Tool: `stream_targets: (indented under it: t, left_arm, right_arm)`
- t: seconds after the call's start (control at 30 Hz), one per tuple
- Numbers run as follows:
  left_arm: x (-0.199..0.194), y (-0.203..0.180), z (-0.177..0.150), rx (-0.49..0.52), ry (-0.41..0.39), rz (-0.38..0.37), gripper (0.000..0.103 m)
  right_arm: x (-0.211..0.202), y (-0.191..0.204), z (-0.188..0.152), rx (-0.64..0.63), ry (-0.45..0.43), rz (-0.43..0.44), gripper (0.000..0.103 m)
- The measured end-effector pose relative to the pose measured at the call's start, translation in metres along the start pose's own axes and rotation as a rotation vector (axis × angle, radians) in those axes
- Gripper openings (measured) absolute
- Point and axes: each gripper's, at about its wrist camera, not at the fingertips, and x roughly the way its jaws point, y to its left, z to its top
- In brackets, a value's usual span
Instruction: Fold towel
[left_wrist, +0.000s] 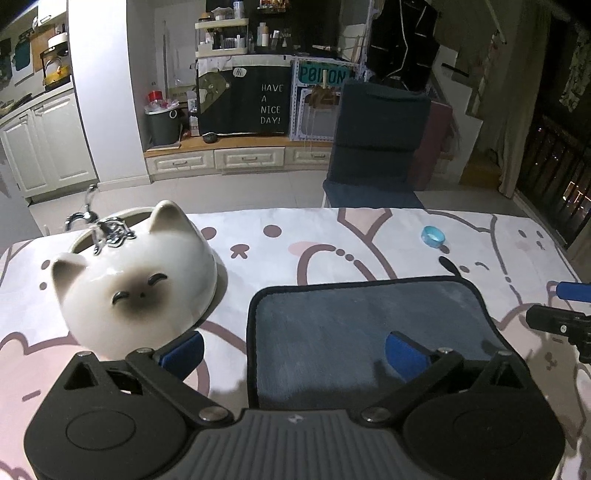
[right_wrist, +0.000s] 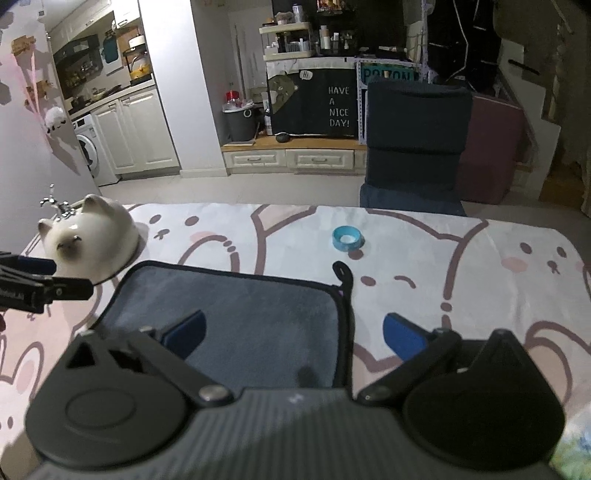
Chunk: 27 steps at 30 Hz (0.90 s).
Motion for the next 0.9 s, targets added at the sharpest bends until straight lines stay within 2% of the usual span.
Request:
stream_targets:
  t: [0.5,0.9]
  left_arm:
    - [-0.091,-0.017,-0.028,0.015,-0.059,0.037,0.103]
    - [-0.156,-0.029,-0.059,0.010,-0.106,0.023,0.103]
  right_arm:
    - [-0.077,0.015,-0.025,0.020,-0.038,0.033,0.103]
    - [-0.129,0.029,-0.051,0.012,-0.065,0.039,0.103]
